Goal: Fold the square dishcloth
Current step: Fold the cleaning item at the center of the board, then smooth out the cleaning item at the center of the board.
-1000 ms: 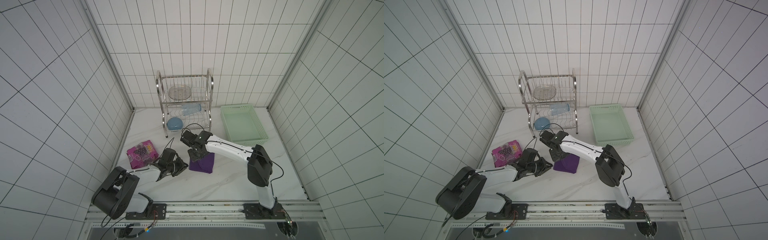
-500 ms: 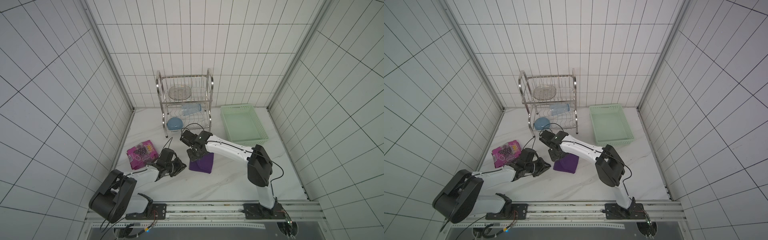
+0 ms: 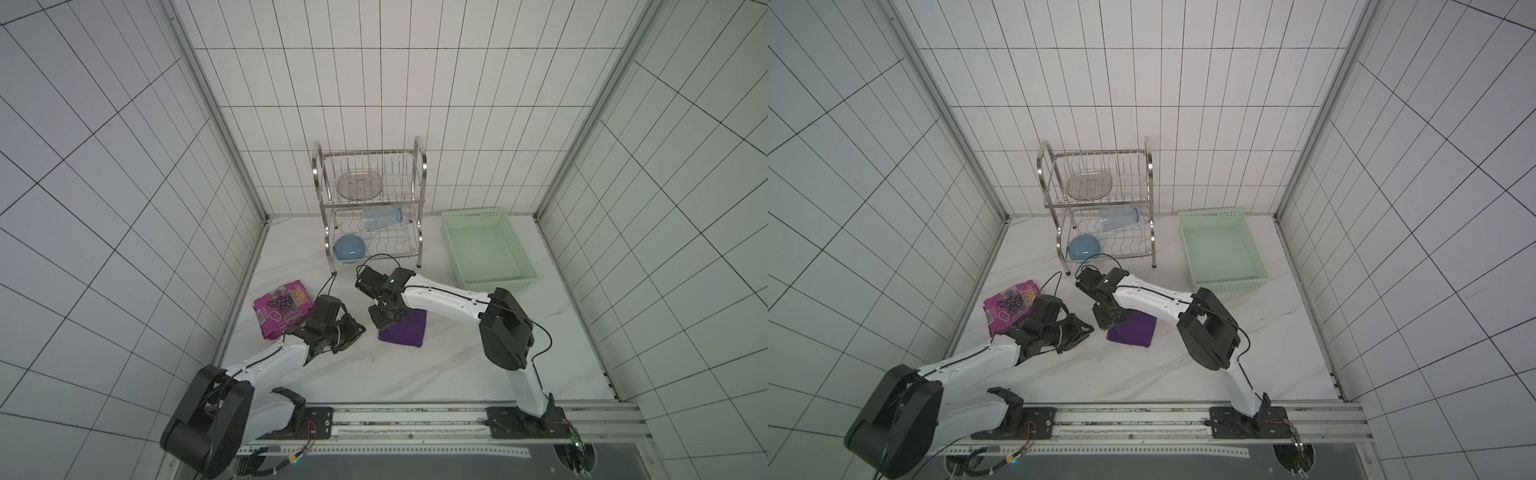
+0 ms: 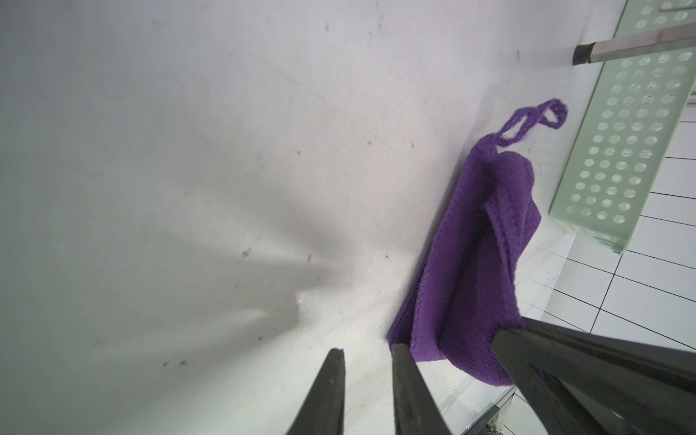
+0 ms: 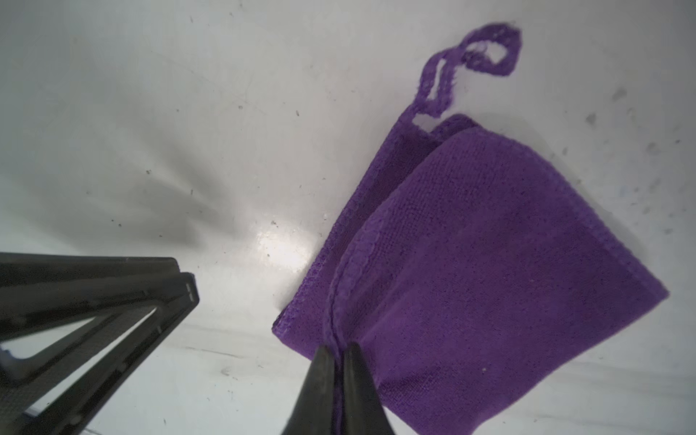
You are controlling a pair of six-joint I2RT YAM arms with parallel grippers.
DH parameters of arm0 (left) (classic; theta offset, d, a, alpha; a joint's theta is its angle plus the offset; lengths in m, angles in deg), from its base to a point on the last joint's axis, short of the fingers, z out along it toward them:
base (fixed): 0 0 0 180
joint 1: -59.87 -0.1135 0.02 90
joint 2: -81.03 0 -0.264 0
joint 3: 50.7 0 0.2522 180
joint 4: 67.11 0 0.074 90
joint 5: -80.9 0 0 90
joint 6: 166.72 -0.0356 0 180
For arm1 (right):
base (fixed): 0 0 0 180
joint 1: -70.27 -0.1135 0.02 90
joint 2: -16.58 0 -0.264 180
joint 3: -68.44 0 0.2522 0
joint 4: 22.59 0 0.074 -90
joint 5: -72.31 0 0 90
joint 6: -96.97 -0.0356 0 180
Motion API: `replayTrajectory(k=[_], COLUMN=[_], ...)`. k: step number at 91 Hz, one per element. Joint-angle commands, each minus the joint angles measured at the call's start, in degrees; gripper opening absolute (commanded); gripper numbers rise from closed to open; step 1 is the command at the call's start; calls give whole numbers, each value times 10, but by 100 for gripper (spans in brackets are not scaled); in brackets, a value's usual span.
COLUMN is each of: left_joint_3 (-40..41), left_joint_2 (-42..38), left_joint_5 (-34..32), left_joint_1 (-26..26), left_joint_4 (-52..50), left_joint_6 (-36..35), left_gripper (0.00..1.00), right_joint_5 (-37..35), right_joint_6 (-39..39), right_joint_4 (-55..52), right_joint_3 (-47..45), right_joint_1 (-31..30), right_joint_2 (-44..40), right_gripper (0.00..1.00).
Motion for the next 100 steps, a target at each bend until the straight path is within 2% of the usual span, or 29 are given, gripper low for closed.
replayTrajectory(k=[1,17,35,54,72,87,100], left_joint_3=[-15,-21,-35,-50,-75,-73,-69], left_joint_2=[-13,-27,-37,-38,-2,35,55], left_joint_5=[-13,-16,-13,-7,-22,-30,-22], left_joint_1=[-6,-13,-13,-9,26,51,52], left_joint_4=[-24,-39,-46,-47,-47,-34,-14], left_joint_6=[-17,-20,-28,-42,-58,-51,-51], left_gripper=[27,29,32,44,52,53,52], right_joint_5=[8,6,-12,-44,-86,-87,-87], right_joint_6=[4,1,-12,-51,-103,-118,-115], right_joint_4=[-3,-6,-7,18,36,61,73], right_joint_3=[-8,-19,-43,-134,-235,-289,-313], right_joint_1=[-6,-7,-7,-6,-2,-3,-5], right_joint_2=[6,-27,-94,-180,-240,-246,-237], right_gripper=[17,30,38,46,41,36,40])
